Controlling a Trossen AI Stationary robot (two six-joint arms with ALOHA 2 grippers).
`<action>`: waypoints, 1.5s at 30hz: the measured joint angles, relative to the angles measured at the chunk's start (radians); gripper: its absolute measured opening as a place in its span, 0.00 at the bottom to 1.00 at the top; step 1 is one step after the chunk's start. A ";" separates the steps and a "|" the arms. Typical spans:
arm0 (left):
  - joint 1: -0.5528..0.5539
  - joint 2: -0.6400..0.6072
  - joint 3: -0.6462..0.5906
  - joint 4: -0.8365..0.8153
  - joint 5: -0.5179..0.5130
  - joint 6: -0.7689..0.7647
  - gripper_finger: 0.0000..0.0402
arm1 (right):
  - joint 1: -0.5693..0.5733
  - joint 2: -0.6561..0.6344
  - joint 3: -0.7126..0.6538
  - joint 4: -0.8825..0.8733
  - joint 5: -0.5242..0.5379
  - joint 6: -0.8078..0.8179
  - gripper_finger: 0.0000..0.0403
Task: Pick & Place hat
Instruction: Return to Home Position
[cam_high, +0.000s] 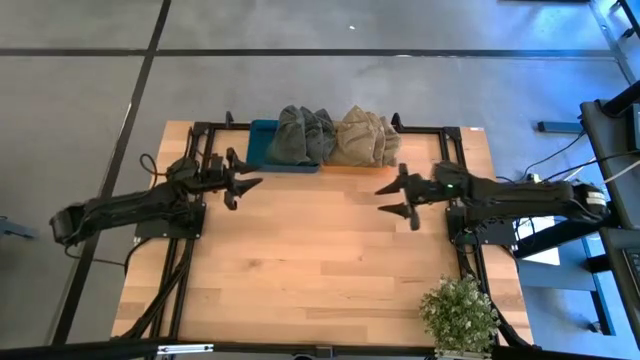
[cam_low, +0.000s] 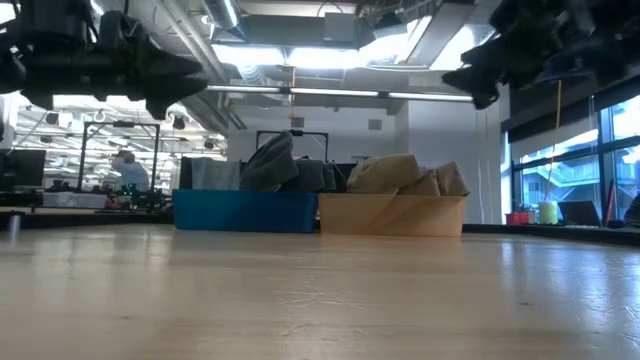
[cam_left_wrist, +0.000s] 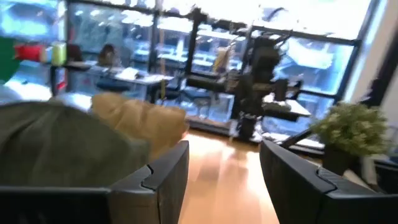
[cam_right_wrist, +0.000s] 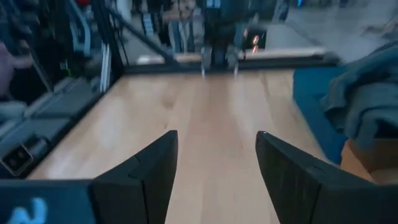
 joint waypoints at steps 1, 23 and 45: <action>0.000 -0.027 -0.001 -0.035 -0.014 -0.001 0.48 | 0.000 -0.042 -0.017 0.000 0.009 0.015 0.54; -0.124 -0.334 0.000 -0.355 -0.341 0.017 0.48 | 0.000 -0.515 -0.098 -0.210 0.073 0.047 0.54; -0.173 -0.522 0.014 -0.593 -0.501 0.005 0.48 | 0.000 -0.773 -0.101 -0.404 0.126 0.024 0.54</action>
